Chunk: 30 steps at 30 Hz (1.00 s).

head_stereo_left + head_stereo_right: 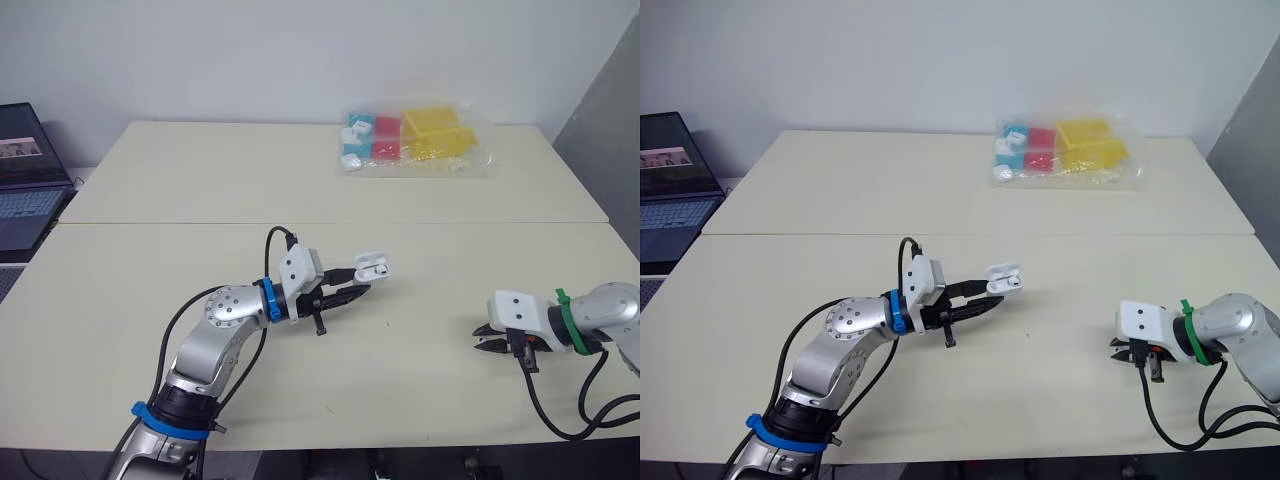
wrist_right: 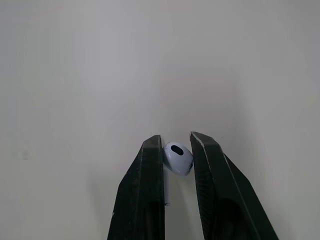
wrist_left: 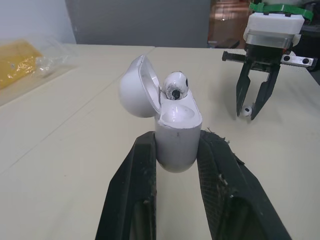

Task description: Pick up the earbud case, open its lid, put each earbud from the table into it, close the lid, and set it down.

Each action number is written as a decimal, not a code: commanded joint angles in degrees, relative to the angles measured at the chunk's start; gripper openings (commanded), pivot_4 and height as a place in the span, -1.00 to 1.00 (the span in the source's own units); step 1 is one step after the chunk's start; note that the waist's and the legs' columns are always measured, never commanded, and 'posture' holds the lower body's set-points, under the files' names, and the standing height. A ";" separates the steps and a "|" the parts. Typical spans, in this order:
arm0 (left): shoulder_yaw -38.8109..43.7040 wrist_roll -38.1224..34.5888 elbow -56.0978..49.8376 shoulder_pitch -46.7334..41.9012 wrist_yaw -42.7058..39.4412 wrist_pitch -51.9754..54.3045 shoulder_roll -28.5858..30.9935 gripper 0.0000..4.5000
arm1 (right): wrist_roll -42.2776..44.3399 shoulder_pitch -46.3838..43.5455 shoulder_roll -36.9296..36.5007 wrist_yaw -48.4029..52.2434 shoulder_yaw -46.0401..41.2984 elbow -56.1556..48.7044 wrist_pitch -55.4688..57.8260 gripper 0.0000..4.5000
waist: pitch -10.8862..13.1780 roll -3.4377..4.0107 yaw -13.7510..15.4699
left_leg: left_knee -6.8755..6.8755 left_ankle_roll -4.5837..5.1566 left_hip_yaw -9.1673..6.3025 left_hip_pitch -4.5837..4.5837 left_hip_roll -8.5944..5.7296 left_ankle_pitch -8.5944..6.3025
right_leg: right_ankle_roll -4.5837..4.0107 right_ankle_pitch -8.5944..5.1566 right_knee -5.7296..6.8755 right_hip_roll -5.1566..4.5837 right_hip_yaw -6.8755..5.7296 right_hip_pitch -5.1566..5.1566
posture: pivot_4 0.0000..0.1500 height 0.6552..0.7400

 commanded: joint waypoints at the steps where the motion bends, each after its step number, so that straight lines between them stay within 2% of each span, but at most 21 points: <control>1: 0.76 -0.88 -3.15 0.09 0.05 0.10 0.43 -0.65 | -1.44 -1.62 -0.04 2.78 0.15 2.45 -2.97 -0.81 | 0.00 0.00 0.04 | 0.00 0.00 -0.01 0.00 0.00 0.00 | 0.00 0.00 0.01 0.00 0.00 0.00 | 1.00 1.00; 8: 1.21 -1.28 -5.13 1.01 0.51 1.62 1.38 -0.65 | -4.29 -5.02 0.15 7.97 2.08 9.19 -7.63 -0.81 | 0.00 0.00 0.06 | 0.02 0.00 -0.04 0.08 -0.01 0.00 | -0.01 0.00 0.02 -0.02 -0.01 0.10 | 1.00 1.00; 22: 1.00 -1.59 -6.49 1.47 1.12 2.79 1.59 -0.65 | -7.69 -6.58 0.28 12.33 2.52 11.17 -9.54 -0.81 | 0.00 0.00 0.07 | 0.02 0.00 -0.06 0.61 0.00 0.00 | -0.01 0.00 -0.01 -0.07 -0.03 0.61 | 1.00 1.00; 30: 0.86 -1.58 -6.72 1.73 1.34 2.99 1.53 -0.65 | -6.33 -7.15 0.91 12.57 0.94 9.13 -7.80 0.41 | 0.00 0.00 -0.03 | 0.01 0.00 -0.02 0.75 0.01 0.00 | -0.01 0.00 0.00 -0.08 0.01 0.71 | 1.00 1.00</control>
